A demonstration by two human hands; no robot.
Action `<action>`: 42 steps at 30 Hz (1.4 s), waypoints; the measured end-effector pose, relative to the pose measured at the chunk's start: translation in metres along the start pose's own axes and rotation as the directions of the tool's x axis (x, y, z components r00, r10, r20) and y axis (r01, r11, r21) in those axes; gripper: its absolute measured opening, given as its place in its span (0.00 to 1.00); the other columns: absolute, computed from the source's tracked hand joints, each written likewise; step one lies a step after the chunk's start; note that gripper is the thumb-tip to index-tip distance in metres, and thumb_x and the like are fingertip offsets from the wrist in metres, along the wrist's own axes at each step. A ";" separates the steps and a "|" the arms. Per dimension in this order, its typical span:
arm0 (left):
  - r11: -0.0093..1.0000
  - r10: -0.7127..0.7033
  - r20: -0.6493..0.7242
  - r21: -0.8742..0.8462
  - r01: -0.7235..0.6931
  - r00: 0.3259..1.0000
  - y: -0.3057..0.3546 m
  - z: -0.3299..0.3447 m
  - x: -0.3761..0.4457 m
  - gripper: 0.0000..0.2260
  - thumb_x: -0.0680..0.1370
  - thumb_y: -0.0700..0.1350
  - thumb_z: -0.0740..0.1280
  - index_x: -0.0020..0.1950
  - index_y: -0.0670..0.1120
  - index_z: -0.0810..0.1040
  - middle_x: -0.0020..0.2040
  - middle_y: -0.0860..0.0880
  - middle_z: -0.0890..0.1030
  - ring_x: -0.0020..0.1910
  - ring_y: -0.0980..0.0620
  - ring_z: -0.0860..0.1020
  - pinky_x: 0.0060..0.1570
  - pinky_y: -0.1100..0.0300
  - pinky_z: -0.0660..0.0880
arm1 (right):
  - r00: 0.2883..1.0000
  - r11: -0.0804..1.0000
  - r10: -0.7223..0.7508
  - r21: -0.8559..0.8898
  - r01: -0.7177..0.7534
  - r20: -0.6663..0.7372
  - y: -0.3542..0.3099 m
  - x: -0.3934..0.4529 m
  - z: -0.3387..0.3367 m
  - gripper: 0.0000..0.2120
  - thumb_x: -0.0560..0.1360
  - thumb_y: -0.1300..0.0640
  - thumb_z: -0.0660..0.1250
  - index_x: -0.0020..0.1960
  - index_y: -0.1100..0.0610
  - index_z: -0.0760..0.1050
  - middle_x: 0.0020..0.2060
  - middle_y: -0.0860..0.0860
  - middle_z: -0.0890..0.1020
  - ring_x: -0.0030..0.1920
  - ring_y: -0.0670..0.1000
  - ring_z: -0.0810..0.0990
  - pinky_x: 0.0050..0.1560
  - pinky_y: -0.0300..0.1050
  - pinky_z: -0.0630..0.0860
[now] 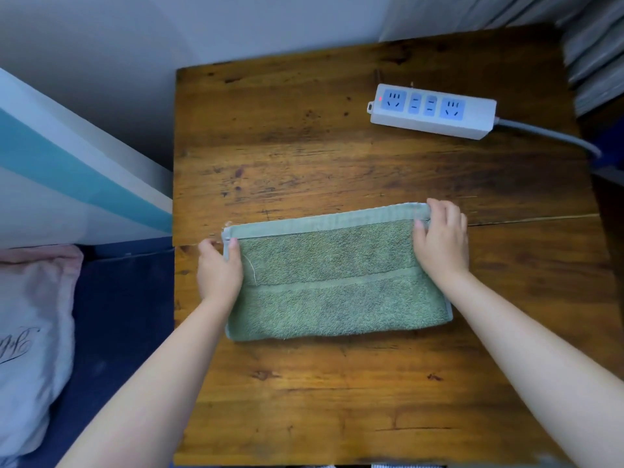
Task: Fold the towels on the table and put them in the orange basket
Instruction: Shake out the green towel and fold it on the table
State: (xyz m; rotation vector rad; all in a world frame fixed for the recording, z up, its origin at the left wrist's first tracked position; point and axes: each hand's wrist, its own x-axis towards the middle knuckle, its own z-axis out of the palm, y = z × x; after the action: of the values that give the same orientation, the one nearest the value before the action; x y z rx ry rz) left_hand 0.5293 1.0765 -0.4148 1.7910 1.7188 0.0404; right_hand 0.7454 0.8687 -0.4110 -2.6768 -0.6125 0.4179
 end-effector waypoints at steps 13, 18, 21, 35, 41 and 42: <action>0.997 0.006 0.193 -0.082 0.010 0.981 -0.067 -0.015 -0.066 0.10 0.81 0.44 0.55 0.47 0.42 0.72 0.39 0.46 0.74 0.42 0.46 0.71 0.40 0.56 0.63 | 0.981 0.968 -0.163 -0.176 0.179 0.101 -0.001 -0.100 0.011 0.23 0.71 0.62 0.68 0.66 0.64 0.70 0.68 0.67 0.67 0.69 0.66 0.65 0.68 0.63 0.59; 0.998 0.052 0.120 -0.030 -0.049 0.991 -0.074 -0.014 -0.069 0.11 0.81 0.42 0.52 0.42 0.41 0.68 0.35 0.45 0.71 0.39 0.45 0.69 0.38 0.55 0.61 | 0.970 0.960 -0.062 -0.251 0.122 0.234 0.008 -0.113 0.024 0.26 0.78 0.50 0.56 0.74 0.54 0.55 0.76 0.56 0.51 0.76 0.56 0.46 0.73 0.58 0.42; 0.992 0.063 0.093 0.105 -0.073 0.994 -0.074 -0.014 -0.063 0.11 0.82 0.43 0.50 0.44 0.41 0.67 0.39 0.42 0.72 0.39 0.43 0.69 0.38 0.56 0.63 | 0.961 0.945 -0.050 -0.299 0.133 0.271 0.016 -0.111 0.024 0.27 0.79 0.46 0.50 0.75 0.50 0.48 0.76 0.52 0.46 0.76 0.53 0.41 0.73 0.58 0.40; 0.897 0.377 0.106 0.205 -0.391 0.920 -0.053 -0.002 -0.108 0.24 0.77 0.41 0.61 0.72 0.39 0.59 0.72 0.35 0.59 0.71 0.38 0.61 0.68 0.47 0.61 | 0.945 0.919 0.248 0.259 -0.299 0.211 0.030 -0.120 -0.007 0.34 0.76 0.56 0.64 0.74 0.60 0.49 0.67 0.60 0.69 0.67 0.61 0.66 0.65 0.53 0.65; 0.744 0.515 0.295 0.313 -0.590 0.805 -0.008 0.040 -0.106 0.26 0.80 0.50 0.54 0.76 0.47 0.49 0.77 0.44 0.46 0.76 0.46 0.42 0.74 0.52 0.43 | 0.936 0.959 0.244 0.080 -0.272 0.256 0.029 -0.112 -0.011 0.33 0.75 0.53 0.65 0.73 0.62 0.54 0.67 0.61 0.68 0.68 0.61 0.65 0.66 0.53 0.64; 0.736 0.513 0.315 0.316 -0.598 0.798 -0.002 0.048 -0.105 0.26 0.80 0.51 0.53 0.76 0.48 0.49 0.77 0.45 0.45 0.76 0.47 0.42 0.74 0.52 0.42 | 0.935 0.962 0.244 0.059 -0.267 0.258 0.027 -0.111 -0.011 0.33 0.74 0.52 0.65 0.73 0.62 0.55 0.67 0.61 0.68 0.68 0.61 0.66 0.66 0.53 0.65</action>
State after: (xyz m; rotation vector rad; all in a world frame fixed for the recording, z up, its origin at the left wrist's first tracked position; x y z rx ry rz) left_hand 0.5336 0.9612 -0.4111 2.4749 1.0247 -0.2581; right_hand 0.6631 0.7909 -0.3897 -2.6415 -0.2992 0.8435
